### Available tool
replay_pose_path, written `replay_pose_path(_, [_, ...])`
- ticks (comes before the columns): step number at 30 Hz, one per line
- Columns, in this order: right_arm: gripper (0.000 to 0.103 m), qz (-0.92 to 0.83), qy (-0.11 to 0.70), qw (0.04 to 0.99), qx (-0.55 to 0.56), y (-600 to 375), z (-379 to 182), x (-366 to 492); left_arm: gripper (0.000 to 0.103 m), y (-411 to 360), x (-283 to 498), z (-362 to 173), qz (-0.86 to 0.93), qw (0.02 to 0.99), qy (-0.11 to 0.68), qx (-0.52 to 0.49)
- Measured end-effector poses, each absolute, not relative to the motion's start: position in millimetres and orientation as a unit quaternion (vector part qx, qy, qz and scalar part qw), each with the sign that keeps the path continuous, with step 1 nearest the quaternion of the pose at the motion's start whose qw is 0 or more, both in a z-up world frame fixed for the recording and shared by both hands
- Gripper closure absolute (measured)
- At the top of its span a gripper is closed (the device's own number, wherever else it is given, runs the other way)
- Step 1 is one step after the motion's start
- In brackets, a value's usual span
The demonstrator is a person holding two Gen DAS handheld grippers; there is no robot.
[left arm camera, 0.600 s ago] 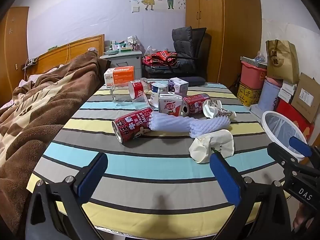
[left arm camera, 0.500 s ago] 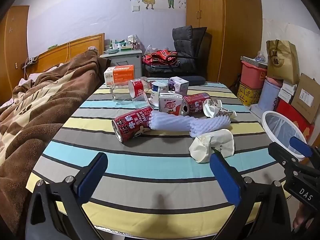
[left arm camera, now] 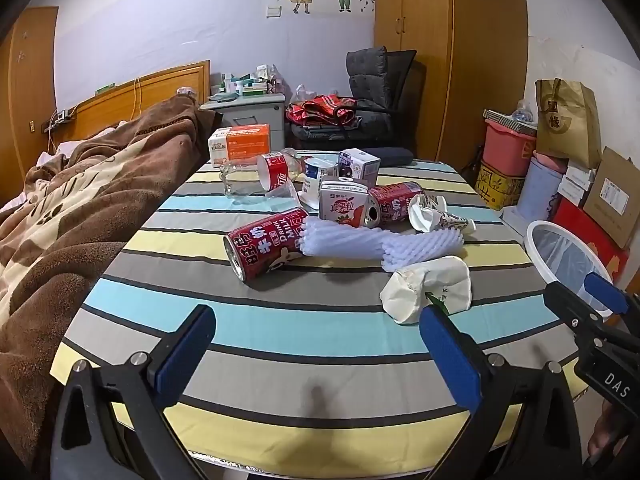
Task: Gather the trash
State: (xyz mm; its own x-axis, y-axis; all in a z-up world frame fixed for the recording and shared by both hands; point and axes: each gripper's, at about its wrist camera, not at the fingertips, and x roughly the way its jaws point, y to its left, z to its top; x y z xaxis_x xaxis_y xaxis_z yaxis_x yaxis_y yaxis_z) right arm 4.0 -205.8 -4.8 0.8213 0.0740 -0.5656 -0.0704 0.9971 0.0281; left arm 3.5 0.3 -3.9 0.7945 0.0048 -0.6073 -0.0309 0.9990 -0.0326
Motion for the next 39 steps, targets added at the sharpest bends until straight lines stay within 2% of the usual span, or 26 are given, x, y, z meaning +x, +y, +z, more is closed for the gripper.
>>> replay_pose_path(39, [0.019,0.038,0.297,0.954,-0.001,-204.5,-1.9,4.0,0.0,7.0,4.5,-4.3,0.011,0.946,0.323,-0.03])
